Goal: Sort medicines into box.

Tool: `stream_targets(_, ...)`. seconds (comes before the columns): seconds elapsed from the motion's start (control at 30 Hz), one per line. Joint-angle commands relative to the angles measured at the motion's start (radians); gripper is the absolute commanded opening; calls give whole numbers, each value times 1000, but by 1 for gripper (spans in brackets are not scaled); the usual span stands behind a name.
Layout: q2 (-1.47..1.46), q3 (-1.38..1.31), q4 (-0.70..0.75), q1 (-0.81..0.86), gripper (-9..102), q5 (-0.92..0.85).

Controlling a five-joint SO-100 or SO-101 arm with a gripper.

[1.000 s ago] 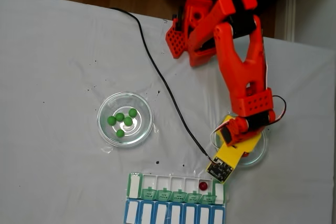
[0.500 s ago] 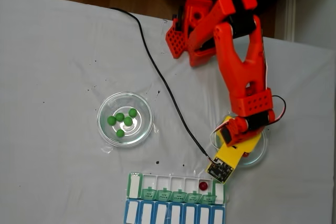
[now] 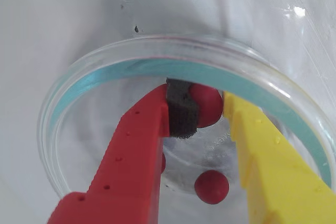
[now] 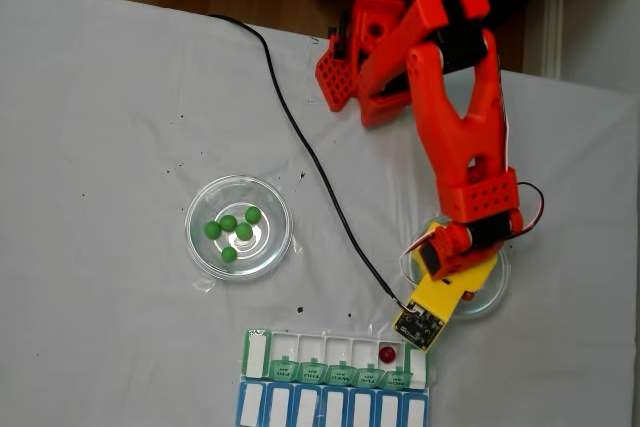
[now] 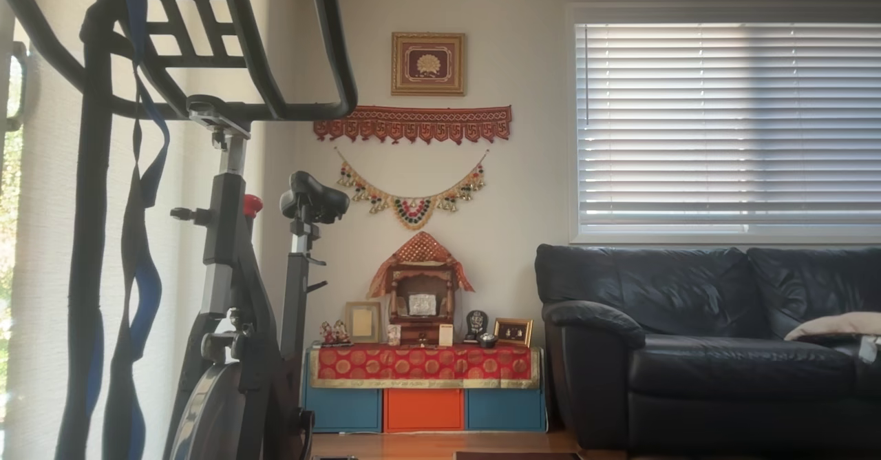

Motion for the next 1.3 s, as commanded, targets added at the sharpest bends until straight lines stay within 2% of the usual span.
stream_targets(0.0, 18, -12, -9, 5, 1, 6)
stream_targets(0.2, 29, -6, -8, 6, 1, 12)
stream_targets(0.37, 57, -35, 57, 15, 1, 23)
stream_targets(0.63, 239, 25, 84, 20, 2, 83)
stream_targets(0.87, 382, 48, 112, 31, 2, 149)
stream_targets(1.07, 620, 67, 160, 46, 1, 264)
stream_targets(1.27, 618, 35, 167, 58, 1, 336)
